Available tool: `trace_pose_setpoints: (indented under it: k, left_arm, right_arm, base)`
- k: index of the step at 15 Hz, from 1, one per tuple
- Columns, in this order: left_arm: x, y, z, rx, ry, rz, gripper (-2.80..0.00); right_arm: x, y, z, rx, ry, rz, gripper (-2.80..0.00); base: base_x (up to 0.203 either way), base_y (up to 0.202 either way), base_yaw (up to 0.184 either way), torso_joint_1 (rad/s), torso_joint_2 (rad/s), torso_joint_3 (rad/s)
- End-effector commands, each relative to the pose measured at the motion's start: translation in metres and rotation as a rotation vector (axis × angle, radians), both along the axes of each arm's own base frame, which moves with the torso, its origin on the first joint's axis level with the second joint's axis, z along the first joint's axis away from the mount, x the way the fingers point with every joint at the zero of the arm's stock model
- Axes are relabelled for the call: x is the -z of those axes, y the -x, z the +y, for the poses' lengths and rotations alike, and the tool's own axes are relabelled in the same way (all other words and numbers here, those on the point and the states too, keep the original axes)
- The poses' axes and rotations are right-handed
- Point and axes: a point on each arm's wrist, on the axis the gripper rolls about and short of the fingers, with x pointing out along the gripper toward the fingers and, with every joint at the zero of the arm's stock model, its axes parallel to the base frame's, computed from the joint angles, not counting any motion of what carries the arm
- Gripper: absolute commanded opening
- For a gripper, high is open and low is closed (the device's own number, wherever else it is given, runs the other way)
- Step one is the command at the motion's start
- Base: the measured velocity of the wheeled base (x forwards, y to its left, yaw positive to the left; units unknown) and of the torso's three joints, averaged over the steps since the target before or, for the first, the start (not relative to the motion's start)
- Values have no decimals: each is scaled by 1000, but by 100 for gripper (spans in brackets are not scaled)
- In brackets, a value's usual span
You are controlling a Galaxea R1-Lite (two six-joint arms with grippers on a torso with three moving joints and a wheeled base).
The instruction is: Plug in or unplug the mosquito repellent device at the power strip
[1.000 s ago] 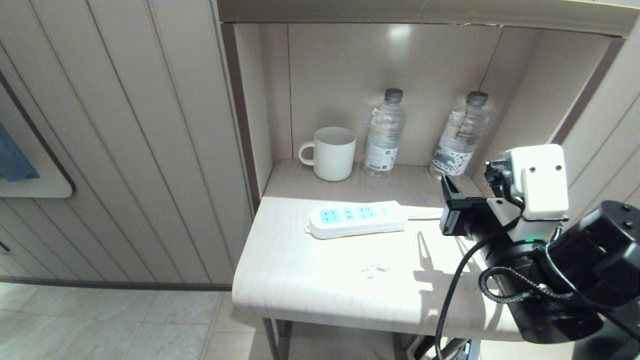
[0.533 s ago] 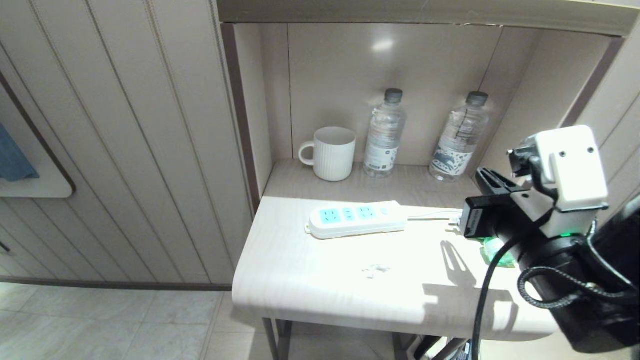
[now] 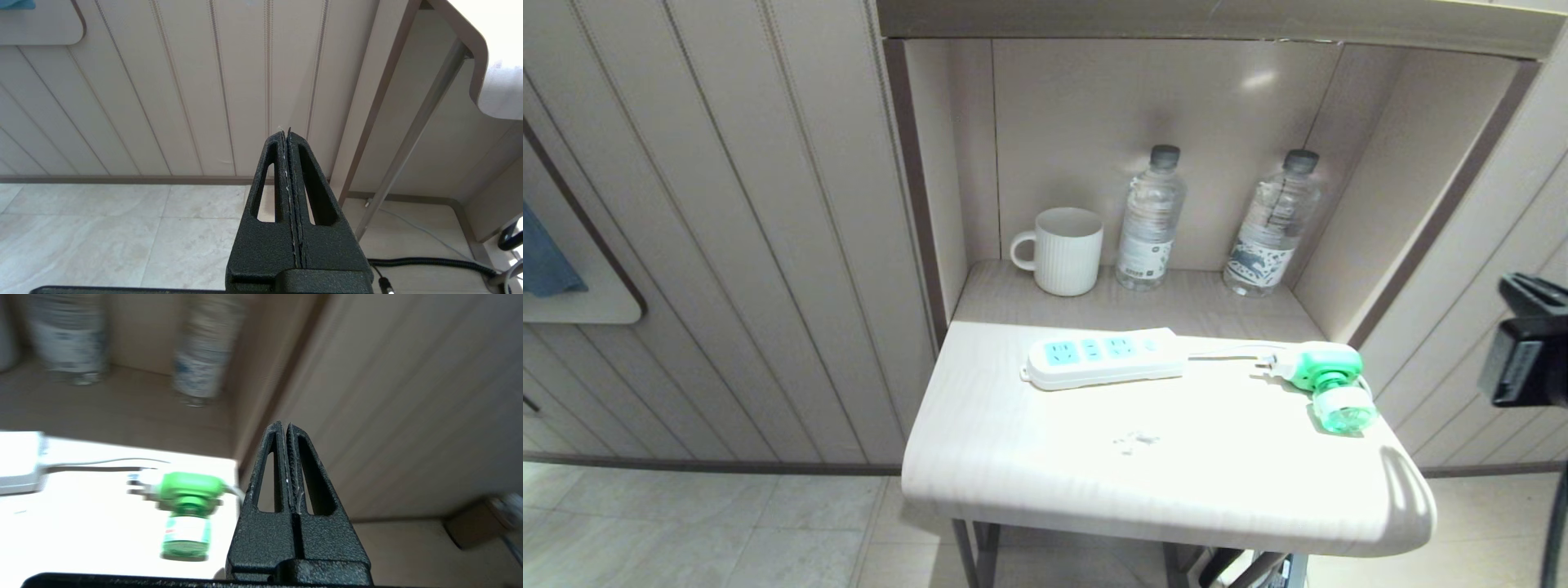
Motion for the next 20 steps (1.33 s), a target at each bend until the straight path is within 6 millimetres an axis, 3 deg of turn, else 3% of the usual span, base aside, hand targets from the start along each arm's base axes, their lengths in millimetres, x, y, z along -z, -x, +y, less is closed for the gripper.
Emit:
trace_pose_setpoints:
  k: [1,3,7,10,13,15,18,20]
  left_arm:
    - [0,0,0,0,0,0,-280]
    - [0,0,0,0,0,0,-280]
    - [0,0,0,0,0,0,-280]
    - [0,0,0,0,0,0,-280]
    - [0,0,0,0,0,0,-280]
    - [0,0,0,0,0,0,-280]
    - [0,0,0,1,0,0,-280]
    - [0,0,0,0,0,0,-280]
  right_arm:
    - [-7,30,-44,212,-45,-76,-280]
    - [5,71,-69,341,-68,-139,-280]
    - [70,124,-84,444,-74,-146,-280]
    - [119,125,-84,553,-67,-62,-280]
    - [139,124,-82,632,-54,-21,-280]
    - [151,130,-80,532,-51,-52,-280]
    - [165,142,-74,121,-20,-130,-280]
    - [175,141,-70,-81,-59,-87,-280]
  base:
    - [0,0,0,0,0,0]
    - [0,0,0,0,0,0]
    - [0,0,0,0,0,0]
    - [0,0,0,0,0,0]
    - [0,0,0,0,0,0]
    - [0,0,0,0,0,0]
    - [0,0,0,0,0,0]
    - [0,0,0,0,0,0]
